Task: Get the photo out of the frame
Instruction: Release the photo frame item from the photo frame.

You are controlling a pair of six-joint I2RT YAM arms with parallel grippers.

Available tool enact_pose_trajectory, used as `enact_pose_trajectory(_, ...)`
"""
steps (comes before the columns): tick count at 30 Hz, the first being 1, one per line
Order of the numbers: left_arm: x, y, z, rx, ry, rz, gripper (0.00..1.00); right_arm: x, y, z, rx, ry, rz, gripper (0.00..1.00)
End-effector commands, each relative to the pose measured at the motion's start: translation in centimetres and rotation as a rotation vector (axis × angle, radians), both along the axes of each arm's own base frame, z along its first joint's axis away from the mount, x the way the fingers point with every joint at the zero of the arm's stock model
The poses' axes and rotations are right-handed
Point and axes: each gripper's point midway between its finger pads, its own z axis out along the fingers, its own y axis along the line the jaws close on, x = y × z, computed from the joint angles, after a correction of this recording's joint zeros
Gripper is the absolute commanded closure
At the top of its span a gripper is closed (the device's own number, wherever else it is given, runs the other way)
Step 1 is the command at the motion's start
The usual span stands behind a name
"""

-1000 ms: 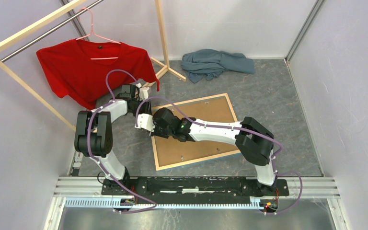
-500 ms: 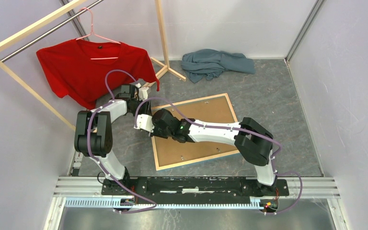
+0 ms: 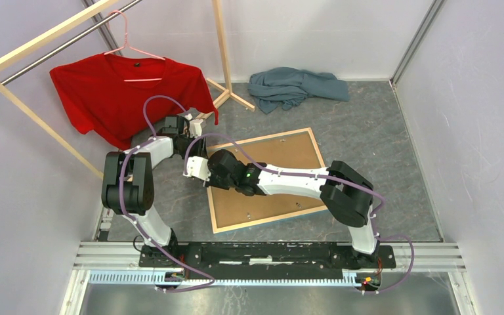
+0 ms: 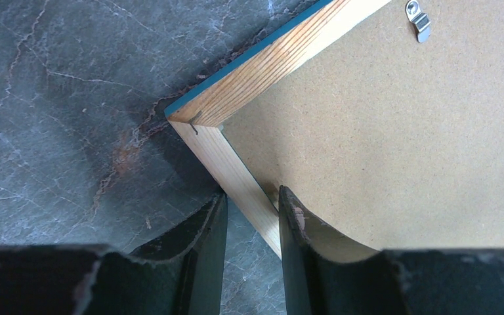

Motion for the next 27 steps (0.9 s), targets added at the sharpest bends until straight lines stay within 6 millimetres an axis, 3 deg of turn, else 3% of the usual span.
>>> enact_pose_trajectory(1, -0.46, -1.08, 1.26, -0.06, -0.019, -0.051, 0.61, 0.62, -0.26, -1.41, -0.023, -0.001, -0.036, 1.0)
enact_pose_trajectory(27, -0.46, -0.98, 1.48, -0.07, -0.023, -0.048, 0.63, 1.2, -0.69, -0.85, -0.02, -0.023, -0.072, 1.0)
